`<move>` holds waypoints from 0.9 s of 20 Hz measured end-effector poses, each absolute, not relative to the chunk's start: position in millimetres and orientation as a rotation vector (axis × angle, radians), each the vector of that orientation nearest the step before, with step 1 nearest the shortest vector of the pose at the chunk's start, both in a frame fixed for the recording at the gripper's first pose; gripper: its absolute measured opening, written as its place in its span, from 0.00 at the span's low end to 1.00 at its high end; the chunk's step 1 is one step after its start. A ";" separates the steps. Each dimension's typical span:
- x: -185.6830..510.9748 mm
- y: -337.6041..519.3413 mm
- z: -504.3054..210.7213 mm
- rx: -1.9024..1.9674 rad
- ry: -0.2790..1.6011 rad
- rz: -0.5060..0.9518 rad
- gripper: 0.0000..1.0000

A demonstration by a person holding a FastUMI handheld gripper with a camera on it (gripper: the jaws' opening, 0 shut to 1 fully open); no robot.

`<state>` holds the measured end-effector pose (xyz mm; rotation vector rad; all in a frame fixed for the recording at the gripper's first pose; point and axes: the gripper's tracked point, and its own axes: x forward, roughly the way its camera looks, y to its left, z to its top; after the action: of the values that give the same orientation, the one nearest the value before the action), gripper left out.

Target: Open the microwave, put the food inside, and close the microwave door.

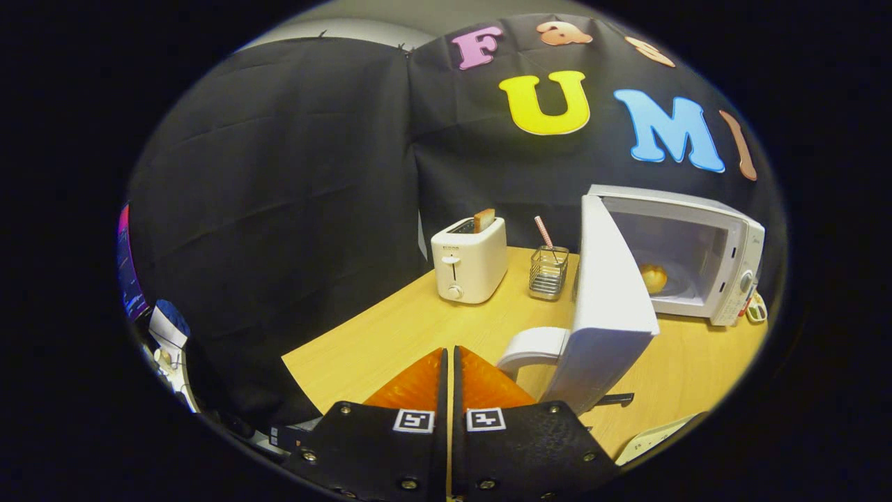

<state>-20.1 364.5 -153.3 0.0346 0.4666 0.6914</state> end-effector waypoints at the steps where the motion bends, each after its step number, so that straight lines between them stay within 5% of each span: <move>1: -19.6 364.2 -153.7 0.027 0.465 0.693 0.00; 18: 29.9 253.0 -156.3 0.045 0.476 0.503 0.01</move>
<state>29.9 253.0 -156.3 0.0452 0.4755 0.5032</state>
